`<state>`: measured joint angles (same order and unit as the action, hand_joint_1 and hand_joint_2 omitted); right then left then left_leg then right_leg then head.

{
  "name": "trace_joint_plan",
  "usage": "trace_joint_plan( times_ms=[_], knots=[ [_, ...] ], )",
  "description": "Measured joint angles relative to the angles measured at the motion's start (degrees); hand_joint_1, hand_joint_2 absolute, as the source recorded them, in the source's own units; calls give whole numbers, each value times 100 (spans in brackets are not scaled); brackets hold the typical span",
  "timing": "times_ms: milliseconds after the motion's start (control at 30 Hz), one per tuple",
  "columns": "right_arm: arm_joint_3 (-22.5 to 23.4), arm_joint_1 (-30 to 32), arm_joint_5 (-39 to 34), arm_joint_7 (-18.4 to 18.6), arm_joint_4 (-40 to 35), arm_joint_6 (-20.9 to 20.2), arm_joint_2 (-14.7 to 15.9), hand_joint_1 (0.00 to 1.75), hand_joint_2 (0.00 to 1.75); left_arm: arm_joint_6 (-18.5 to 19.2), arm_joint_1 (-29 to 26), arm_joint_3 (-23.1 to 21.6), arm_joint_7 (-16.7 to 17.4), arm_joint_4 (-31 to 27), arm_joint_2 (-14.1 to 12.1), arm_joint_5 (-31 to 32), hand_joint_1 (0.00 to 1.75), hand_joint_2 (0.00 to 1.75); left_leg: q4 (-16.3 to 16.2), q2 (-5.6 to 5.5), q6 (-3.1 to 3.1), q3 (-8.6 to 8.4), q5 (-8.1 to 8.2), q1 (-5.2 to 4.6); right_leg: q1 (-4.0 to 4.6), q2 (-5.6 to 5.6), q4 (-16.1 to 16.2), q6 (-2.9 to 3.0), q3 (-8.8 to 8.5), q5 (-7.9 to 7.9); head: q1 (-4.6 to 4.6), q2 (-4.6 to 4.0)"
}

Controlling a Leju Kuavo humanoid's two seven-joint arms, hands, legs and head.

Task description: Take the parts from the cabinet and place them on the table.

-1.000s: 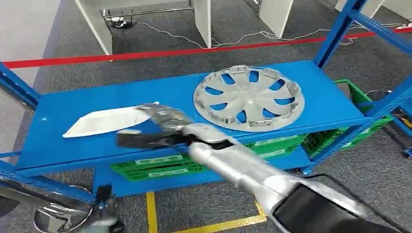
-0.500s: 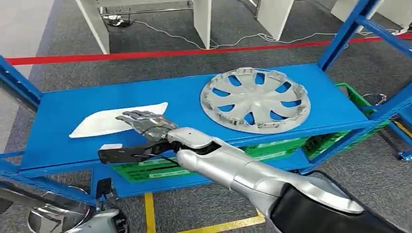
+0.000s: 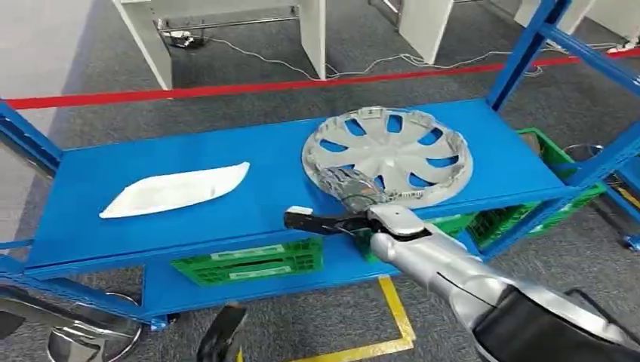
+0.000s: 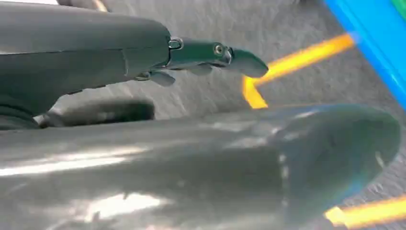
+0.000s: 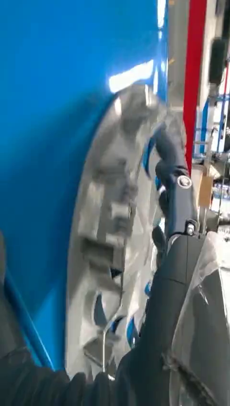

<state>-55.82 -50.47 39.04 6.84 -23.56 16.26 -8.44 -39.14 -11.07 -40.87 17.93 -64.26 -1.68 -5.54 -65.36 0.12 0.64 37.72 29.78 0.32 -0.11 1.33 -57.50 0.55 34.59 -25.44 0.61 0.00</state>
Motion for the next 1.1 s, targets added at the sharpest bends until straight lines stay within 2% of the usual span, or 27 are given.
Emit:
trace_joint_plan(
  times_ms=[33,67,100,133,167,233,267,300,400,433,467,500,533,600,633,667,700,733,767,800,833,900,933,967,1000,1067,1100],
  knots=[
    [94,11,70,-13,0,-48,2,0,175,127,-88,142,-628,116,0,-179,0,0,-481,1,24,220,230,7,8,-30,0,9,6,-1,-15,0],
    [173,23,142,-22,0,-83,4,0,175,228,-94,313,-960,261,0,-235,0,0,-883,1,40,405,388,7,12,-60,-1,13,15,-1,-11,0],
    [267,35,223,-20,0,-111,4,0,175,332,-79,470,-1197,422,26,-235,0,0,-1151,2,50,519,459,7,18,-80,-5,17,23,1,-11,0],
    [356,38,308,-20,0,-149,4,0,175,437,-52,636,-1352,586,48,-191,0,0,-1108,2,49,474,358,8,18,-89,-7,18,22,3,-15,0],
    [442,33,394,-22,0,-179,4,0,175,545,-12,791,-1488,804,89,-115,0,0,-878,1,39,344,192,7,18,-89,-11,17,22,4,-7,0],
    [667,-10,555,-39,0,-216,4,0,175,765,167,1187,-1849,1437,193,28,0,0,246,1,-11,-261,-337,8,17,-83,-30,3,20,13,-7,0],
    [774,-34,604,-78,-4,-223,4,0,175,853,272,1372,-2048,1722,238,77,0,0,596,-4,-50,-443,-300,3,13,-84,-35,-4,24,16,-15,0],
    [861,-71,651,-120,-4,-232,13,0,175,927,395,1513,-2223,1990,313,100,0,0,663,-3,-60,-462,-298,-21,55,-81,-59,-34,63,25,-15,0],
    [1128,-61,752,-225,-24,-245,17,0,175,1108,758,1921,-2679,2974,464,143,0,0,657,-17,-129,-431,-327,-46,17,-84,-15,-115,63,70,-20,0],
    [1211,-61,763,-236,-39,-249,22,0,175,1128,834,2044,-2736,3223,523,146,0,0,727,-5,-187,-447,-372,-9,31,-79,-22,-147,84,55,-18,0],
    [1295,-66,765,-236,-50,-249,33,0,175,1143,892,2163,-2768,3439,559,148,0,0,738,14,-220,-449,-391,0,17,-78,-120,-167,178,-47,-24,0],
    [1364,-77,769,-236,-57,-249,48,0,175,1169,959,2255,-2783,3633,586,150,0,0,737,15,-247,-433,-404,4,12,-85,-453,-195,320,-261,-46,-2],
    [1409,-73,773,-236,-57,-251,59,0,175,1189,1010,2324,-2798,3805,613,150,0,0,736,15,-252,-420,-404,3,-2,-87,-946,-221,537,-492,-44,0],
    [1473,-18,782,-254,-55,-256,79,0,175,1197,1076,2421,-2814,4070,649,148,0,0,732,16,-253,-409,-404,2,-5,-87,-1817,-247,944,-808,-46,0],
    [1488,7,784,-256,-55,-258,87,0,175,1200,1096,2462,-2814,4172,664,148,0,0,732,16,-253,-410,-404,3,-5,-88,-1906,-255,993,-788,-44,0],
    [1510,24,798,-264,-57,-258,94,0,175,1200,1124,2504,-2814,4278,684,148,0,0,730,15,-252,-413,-403,3,-7,-88,-1723,-253,899,-619,-46,0],
    [1538,20,806,-280,-57,-258,101,0,175,1204,1153,2531,-2812,4369,700,150,0,0,727,13,-250,-414,-400,3,-8,-89,-1282,-240,683,-366,-42,0],
    [1571,5,819,-286,-57,-258,103,0,175,1215,1194,2559,-2814,4452,713,154,0,0,723,9,-237,-425,-390,3,-9,-97,-700,-230,389,-103,-44,0],
    [1597,-15,892,-271,-57,-247,116,0,175,1230,1231,2598,-2814,4544,724,154,0,0,718,6,-215,-425,-375,2,-9,-123,-193,-217,141,56,-48,0],
    [1604,-41,1000,-201,-59,-231,133,0,175,1256,1265,2626,-2821,4631,724,154,0,0,690,3,-183,-398,-359,-43,18,-126,-57,-202,-16,-37,-46,0],
    [1604,-47,1084,-159,-59,-218,133,0,175,1283,1283,2644,-2832,4697,719,152,0,0,686,4,-164,-376,-371,-40,13,-114,-28,-156,5,-41,-24,0],
    [1604,-32,1191,-98,-59,-221,182,0,175,1296,1307,2690,-2845,4833,717,137,0,0,714,7,-117,-381,-399,-28,35,-101,-37,-113,23,-41,-35,0],
    [1608,-38,1223,-96,-59,-221,214,0,175,1296,1313,2718,-2847,4873,713,133,0,0,708,6,-97,-384,-386,-29,25,-100,-15,-77,13,-32,-35,0],
    [1608,-58,1347,-57,-70,-212,234,0,175,1296,1318,2758,-2849,4922,684,115,0,0,644,4,-52,-366,-300,-20,-11,-102,20,-37,-16,-13,-33,0],
    [1606,-86,1451,18,-72,-201,243,0,175,1296,1336,2778,-2849,4966,669,67,0,0,405,3,-31,-269,-138,-20,-10,-96,19,-5,-19,-22,-11,0],
    [1602,-75,1621,146,-70,-199,269,0,175,1291,1345,2878,-2849,5062,645,-32,0,0,-532,3,-4,157,287,-9,5,-94,17,20,-32,-32,-13,0],
    [1600,-53,1661,195,-70,-205,301,0,175,1289,1338,2922,-2851,5097,643,-53,0,0,-945,2,0,361,410,-10,12,-95,14,29,-36,-39,-11,0]
  ],
)
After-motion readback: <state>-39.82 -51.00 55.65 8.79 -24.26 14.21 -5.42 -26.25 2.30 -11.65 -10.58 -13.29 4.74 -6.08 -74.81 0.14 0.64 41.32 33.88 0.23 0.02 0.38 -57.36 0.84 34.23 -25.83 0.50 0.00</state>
